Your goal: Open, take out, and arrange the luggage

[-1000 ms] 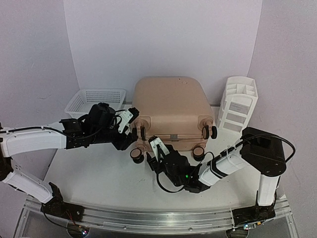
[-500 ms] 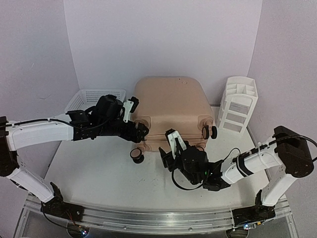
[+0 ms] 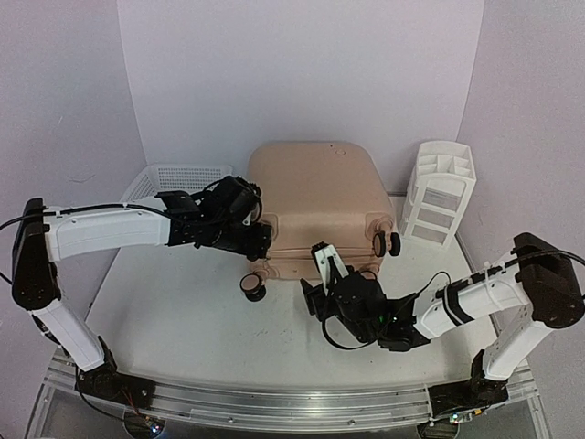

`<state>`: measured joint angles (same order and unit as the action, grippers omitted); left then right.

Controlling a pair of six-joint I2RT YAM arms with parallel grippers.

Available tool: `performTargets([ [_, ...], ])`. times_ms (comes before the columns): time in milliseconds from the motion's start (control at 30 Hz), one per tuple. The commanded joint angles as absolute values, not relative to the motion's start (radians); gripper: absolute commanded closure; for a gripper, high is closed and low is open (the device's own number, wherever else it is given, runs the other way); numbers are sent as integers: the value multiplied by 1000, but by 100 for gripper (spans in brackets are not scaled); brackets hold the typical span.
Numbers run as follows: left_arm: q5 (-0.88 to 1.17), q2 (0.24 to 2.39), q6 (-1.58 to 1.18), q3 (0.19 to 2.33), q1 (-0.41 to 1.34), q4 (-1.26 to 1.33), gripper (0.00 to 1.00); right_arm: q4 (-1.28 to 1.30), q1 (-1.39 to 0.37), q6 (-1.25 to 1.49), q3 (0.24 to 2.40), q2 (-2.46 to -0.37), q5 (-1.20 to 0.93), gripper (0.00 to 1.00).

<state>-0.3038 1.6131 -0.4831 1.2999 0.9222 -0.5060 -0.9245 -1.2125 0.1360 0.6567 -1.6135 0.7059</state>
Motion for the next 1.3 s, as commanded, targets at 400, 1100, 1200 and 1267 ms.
performTargets([
  [400,-557,1637,-251,1445,1014,-679,29,-864,-1213,215,739,-1647,705,31],
  [1100,-359,1659,-510,1464,1014,-751,5,-846,-1215,227,712,-1604,700,31],
  [1200,-422,1681,-539,1466,1014,-763,9,-842,-1214,223,713,-1599,698,31],
  [1267,-438,1701,-551,1474,1014,-771,9,-836,-1214,219,716,-1597,698,31],
])
